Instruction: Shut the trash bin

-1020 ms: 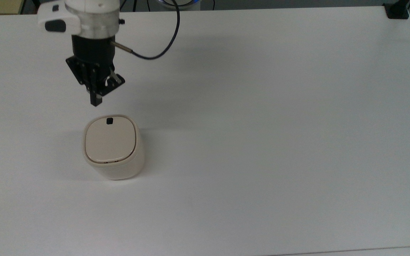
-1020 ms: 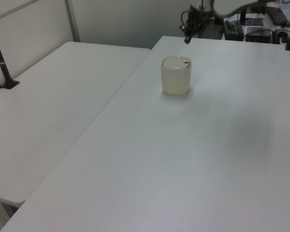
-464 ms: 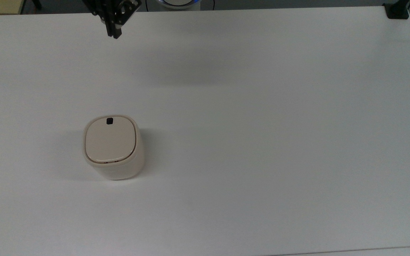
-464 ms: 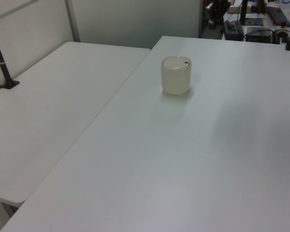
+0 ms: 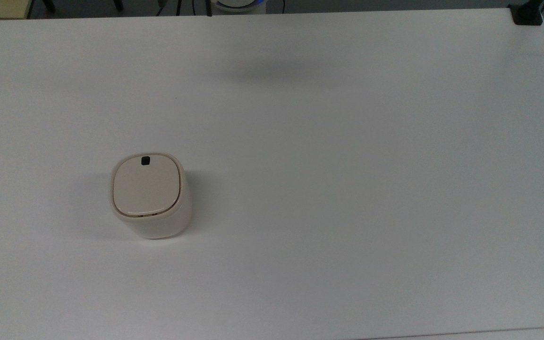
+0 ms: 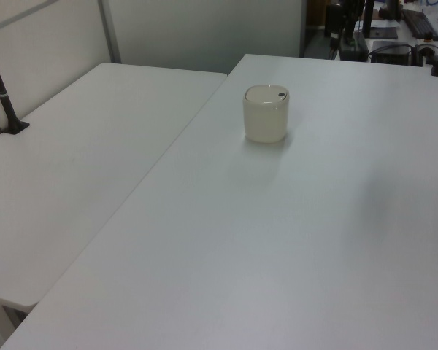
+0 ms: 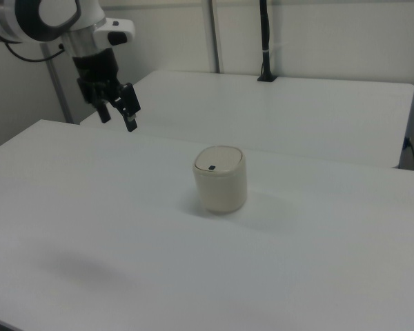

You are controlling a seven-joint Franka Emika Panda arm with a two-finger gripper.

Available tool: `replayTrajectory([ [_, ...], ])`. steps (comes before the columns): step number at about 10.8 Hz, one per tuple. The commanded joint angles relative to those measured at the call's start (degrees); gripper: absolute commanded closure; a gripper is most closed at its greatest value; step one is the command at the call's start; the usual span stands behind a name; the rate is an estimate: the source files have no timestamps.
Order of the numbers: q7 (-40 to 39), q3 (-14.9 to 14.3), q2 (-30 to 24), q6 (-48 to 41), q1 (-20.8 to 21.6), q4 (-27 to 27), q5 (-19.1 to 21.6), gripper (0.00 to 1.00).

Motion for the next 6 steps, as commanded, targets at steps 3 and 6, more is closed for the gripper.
replayTrajectory([
  [3, -13.7, 1.7, 1.1, 0.4, -1.2, -1.3, 1.1, 0.00],
  [6, -13.8, 1.7, 1.0, 1.8, -2.4, -1.2, 2.9, 0.00],
])
